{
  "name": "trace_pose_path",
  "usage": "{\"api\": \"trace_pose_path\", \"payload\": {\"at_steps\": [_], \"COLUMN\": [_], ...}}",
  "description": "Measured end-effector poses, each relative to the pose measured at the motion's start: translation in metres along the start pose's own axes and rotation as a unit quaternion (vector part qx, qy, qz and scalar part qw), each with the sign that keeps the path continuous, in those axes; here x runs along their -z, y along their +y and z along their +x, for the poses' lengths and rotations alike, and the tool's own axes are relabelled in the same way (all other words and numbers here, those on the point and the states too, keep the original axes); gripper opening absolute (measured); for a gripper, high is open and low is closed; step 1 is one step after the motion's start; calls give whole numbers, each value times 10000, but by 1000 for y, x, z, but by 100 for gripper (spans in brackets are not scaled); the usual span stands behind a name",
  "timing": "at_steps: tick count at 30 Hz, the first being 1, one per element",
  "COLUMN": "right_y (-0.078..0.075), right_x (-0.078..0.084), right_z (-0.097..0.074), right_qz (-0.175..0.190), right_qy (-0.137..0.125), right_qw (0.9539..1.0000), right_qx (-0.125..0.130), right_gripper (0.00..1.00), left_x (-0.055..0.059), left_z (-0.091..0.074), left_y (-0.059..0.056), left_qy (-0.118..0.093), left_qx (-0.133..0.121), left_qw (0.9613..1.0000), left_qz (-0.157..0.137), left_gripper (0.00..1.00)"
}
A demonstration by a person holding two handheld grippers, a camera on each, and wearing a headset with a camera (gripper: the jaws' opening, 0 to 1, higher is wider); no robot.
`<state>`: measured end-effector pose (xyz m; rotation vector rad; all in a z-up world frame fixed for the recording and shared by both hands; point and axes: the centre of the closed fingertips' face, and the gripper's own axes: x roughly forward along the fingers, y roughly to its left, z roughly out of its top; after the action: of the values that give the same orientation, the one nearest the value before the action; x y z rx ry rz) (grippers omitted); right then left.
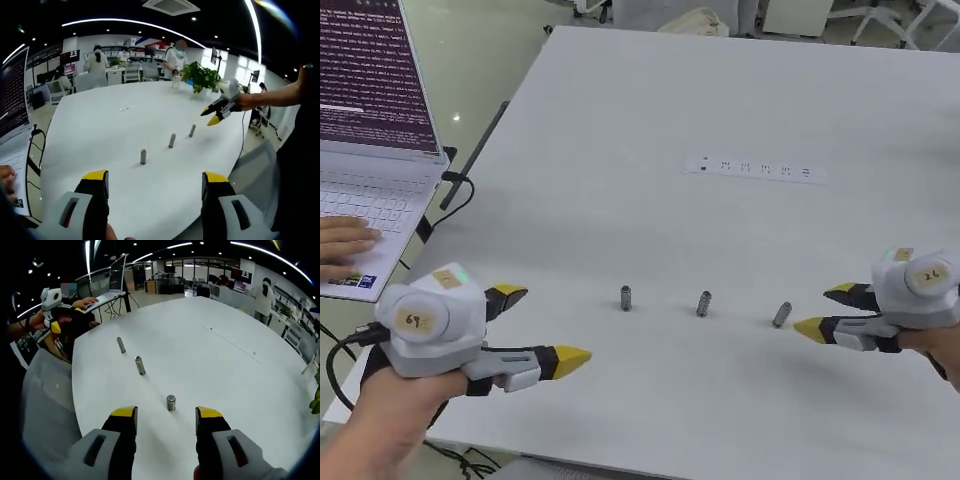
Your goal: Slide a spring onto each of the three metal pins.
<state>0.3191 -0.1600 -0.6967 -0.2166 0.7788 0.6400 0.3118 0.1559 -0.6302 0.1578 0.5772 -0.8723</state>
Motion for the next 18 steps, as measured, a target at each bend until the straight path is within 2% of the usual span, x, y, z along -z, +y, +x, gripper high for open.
{"api": "trace_pose_path", "payload": {"at_steps": [9, 18], "right_y": [9, 25], "right_x": [3, 18], "right_z": [-21, -38], "right_qz": [104, 269], "right_qy": [-233, -391], "right_qw": [9996, 9987], "right_qx": [128, 158], "right_gripper": [52, 60], "left_x": [-4, -5], "left_z": [1, 3], "left_y": [-4, -3], "left_qy": [8, 24], "left_qx": [64, 120], "left_qw": [10000, 9998], "left_qz": [65, 130], "left_gripper": [73, 73]}}
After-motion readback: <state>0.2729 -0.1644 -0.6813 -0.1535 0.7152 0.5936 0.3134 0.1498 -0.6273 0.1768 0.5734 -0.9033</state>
